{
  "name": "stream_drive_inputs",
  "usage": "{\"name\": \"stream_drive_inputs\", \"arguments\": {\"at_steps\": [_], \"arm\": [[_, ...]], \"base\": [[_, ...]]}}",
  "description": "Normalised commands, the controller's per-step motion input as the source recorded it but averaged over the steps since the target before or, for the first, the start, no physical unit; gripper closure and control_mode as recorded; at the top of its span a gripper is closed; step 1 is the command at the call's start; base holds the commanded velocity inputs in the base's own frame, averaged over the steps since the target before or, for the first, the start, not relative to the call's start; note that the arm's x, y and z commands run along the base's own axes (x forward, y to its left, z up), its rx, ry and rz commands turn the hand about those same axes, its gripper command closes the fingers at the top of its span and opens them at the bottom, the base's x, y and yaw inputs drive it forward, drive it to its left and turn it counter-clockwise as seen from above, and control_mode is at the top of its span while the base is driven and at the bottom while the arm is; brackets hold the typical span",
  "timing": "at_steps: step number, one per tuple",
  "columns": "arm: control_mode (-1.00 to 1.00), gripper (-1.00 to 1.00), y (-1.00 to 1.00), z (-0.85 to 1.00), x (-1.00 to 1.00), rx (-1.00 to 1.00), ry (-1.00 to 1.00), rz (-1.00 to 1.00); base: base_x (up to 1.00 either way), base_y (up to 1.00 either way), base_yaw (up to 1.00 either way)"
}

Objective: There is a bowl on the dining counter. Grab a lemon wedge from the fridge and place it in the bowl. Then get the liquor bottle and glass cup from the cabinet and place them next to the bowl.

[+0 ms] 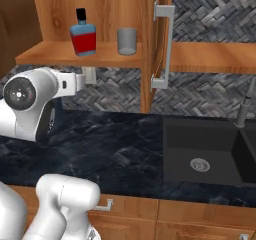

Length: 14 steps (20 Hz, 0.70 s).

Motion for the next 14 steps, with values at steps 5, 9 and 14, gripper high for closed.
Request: {"name": "stream_drive_inputs", "arguments": {"at_steps": [5,9,14], "arm": [[-1.00,-1.00,0.00,0.59,0.14,0.00,-0.05,0.00],[-1.00,-1.00,0.00,0.44,0.03,0.00,-0.02,0.00],[-1.00,-1.00,0.00,0.29,0.00,0.00,-0.09,0.00]], "base": [[0.00,0.00,0.00],[0.00,0.00,0.00],[0.00,0.00,0.00]]}}
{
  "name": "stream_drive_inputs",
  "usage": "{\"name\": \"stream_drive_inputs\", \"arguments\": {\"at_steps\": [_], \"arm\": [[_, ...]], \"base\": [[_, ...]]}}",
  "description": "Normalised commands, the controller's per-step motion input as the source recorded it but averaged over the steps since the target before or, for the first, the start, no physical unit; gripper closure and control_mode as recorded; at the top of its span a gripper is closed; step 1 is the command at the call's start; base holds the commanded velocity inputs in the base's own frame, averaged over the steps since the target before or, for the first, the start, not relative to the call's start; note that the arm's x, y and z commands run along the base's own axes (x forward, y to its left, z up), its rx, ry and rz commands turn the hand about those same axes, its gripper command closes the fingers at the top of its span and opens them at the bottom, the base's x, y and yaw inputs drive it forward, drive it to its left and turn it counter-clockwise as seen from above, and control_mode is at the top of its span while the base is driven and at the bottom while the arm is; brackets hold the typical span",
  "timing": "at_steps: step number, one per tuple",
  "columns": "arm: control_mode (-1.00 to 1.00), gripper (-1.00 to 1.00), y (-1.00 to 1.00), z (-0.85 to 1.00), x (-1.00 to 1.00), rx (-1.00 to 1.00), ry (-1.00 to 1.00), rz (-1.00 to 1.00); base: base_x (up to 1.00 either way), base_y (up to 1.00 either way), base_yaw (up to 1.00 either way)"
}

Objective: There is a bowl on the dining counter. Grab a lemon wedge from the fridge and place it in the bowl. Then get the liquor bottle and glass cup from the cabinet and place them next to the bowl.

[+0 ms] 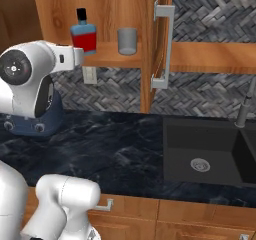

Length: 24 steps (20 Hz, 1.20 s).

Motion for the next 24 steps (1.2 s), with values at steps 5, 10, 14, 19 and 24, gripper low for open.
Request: {"name": "stream_drive_inputs", "arguments": {"at_steps": [5,10,14,19,24], "arm": [[-1.00,-1.00,0.01,0.37,0.00,0.00,-0.07,0.00],[-1.00,-1.00,0.05,0.25,0.17,0.00,-0.01,0.00],[-1.00,-1.00,0.05,0.16,0.42,0.00,0.00,0.00],[-1.00,-1.00,0.00,0.04,0.53,0.00,0.00,0.00],[-1.00,-1.00,0.00,0.14,0.61,0.00,0.00,0.00]], "base": [[0.00,0.00,0.00],[0.00,0.00,0.00],[0.00,0.00,0.00],[0.00,0.00,0.00],[0.00,0.00,0.00]]}}
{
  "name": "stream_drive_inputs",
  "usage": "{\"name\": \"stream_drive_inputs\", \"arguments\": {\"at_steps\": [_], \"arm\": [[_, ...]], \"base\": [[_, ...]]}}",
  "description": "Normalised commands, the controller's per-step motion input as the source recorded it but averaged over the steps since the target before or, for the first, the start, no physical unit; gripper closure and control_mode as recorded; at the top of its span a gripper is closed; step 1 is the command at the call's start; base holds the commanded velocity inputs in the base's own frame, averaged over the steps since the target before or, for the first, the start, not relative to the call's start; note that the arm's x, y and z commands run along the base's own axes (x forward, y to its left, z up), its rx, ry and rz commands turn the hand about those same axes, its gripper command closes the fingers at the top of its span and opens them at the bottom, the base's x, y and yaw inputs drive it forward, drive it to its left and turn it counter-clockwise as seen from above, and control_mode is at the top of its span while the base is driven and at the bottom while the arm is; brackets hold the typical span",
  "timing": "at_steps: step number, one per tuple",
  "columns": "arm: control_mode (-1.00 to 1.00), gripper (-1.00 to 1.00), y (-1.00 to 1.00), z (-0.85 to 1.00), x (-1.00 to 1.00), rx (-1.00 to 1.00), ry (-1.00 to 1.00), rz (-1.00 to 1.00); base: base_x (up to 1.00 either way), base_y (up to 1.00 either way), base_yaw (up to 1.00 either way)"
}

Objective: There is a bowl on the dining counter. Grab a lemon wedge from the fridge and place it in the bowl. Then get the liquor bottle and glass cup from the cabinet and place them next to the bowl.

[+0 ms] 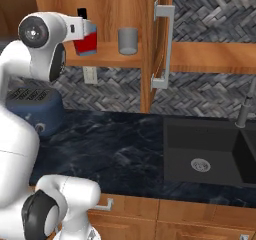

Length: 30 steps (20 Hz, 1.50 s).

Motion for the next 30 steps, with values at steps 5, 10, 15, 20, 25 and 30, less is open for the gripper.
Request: {"name": "stream_drive_inputs", "arguments": {"at_steps": [5,10,15,20,25,30], "arm": [[-1.00,-1.00,0.00,0.10,0.57,0.00,-0.06,0.00],[-1.00,-1.00,0.00,0.06,0.57,0.00,-0.09,0.00],[-1.00,-1.00,0.00,0.00,0.58,0.00,-0.06,0.00],[-1.00,-1.00,0.02,0.00,0.50,0.00,-0.01,0.00],[-1.00,-1.00,0.05,0.00,0.38,0.00,0.00,0.00],[-1.00,-1.00,0.15,0.00,0.32,0.00,0.00,0.00]], "base": [[0.00,0.00,0.00],[0.00,0.00,0.00],[0.00,0.00,0.00],[0.00,0.00,0.00],[0.00,0.00,0.00],[0.00,0.00,0.00]]}}
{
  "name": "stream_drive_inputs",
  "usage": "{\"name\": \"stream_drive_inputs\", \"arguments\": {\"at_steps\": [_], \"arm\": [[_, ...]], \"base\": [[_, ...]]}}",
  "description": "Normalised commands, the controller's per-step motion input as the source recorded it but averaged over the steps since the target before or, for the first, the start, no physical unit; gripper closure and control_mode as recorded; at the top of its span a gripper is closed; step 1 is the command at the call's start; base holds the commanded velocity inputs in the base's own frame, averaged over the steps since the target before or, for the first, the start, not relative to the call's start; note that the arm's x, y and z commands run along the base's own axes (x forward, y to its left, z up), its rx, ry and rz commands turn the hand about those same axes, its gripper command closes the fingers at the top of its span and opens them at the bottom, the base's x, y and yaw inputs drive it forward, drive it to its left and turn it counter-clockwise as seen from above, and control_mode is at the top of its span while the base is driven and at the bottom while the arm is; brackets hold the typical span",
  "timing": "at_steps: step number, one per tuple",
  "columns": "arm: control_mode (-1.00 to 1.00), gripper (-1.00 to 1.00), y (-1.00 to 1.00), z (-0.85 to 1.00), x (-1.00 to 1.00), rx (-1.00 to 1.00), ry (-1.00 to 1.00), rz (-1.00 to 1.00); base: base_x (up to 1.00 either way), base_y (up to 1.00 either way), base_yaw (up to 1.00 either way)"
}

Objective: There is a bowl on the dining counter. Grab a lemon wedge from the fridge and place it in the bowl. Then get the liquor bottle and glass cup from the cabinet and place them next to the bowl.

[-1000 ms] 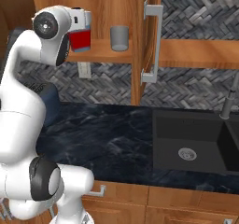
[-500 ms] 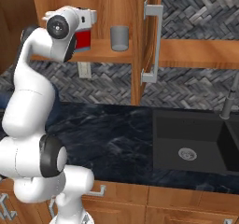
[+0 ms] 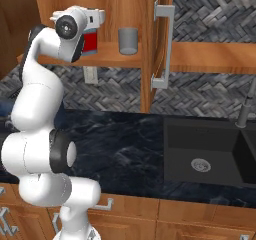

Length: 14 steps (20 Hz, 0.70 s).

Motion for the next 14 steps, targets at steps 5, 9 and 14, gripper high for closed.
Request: {"name": "stream_drive_inputs", "arguments": {"at_steps": [5,9,14], "arm": [[-1.00,-1.00,0.23,0.00,0.35,0.00,0.00,0.00],[-1.00,-1.00,0.11,0.00,0.37,0.00,0.01,0.00],[-1.00,1.00,0.04,-0.01,0.36,0.00,0.03,0.00]], "base": [[0.00,0.00,0.00],[0.00,0.00,0.00],[0.00,0.00,0.00]]}}
